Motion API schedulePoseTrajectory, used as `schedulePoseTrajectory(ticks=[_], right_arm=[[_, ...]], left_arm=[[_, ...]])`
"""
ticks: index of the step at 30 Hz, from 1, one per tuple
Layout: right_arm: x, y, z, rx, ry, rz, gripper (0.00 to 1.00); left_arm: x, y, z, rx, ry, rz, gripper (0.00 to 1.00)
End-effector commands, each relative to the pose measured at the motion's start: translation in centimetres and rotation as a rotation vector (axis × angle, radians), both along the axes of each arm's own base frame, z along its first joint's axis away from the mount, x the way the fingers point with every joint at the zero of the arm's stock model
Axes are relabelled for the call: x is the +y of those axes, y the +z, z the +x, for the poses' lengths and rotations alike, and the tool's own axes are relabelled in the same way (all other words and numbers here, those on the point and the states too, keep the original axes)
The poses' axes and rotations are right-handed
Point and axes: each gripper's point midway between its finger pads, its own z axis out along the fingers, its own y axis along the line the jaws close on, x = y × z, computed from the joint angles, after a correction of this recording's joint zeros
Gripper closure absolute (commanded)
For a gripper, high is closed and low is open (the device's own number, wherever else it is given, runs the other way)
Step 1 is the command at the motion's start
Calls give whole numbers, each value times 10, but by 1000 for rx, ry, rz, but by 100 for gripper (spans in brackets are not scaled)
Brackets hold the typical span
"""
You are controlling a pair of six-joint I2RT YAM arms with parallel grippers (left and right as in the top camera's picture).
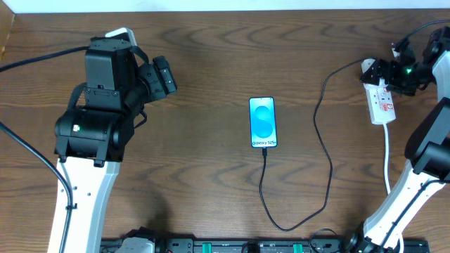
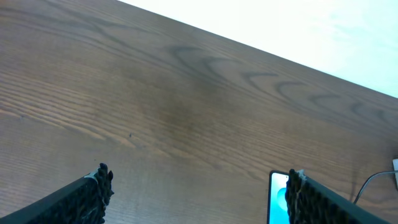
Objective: Plug charger to phone and switch on socket
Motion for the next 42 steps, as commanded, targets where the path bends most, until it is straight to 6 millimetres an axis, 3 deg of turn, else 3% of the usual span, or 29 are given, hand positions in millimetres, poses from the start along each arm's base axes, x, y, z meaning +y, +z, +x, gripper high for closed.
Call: schedulePoseTrajectory(ticks=[1,11,15,21,27,36,42], right_arm=[[30,1,5,-12,49,68,1],[39,0,5,8,21,98,1],[55,-4,6,-11,41,167,1],[77,-24,-2,4,52,234,1],[96,-28,-11,22,73,307,1],[84,-26,-10,11,48,303,1],[39,-16,-5,10,-22,205,1]], left_arm=[[2,-2,1,5,-2,20,10],[2,-2,1,6,-2,20,10],[2,-2,1,5,-2,20,10],[2,-2,1,5,-2,20,10],[2,-2,1,6,-2,20,10],[2,-2,1,5,-2,20,10],[2,-2,1,5,-2,20,10]])
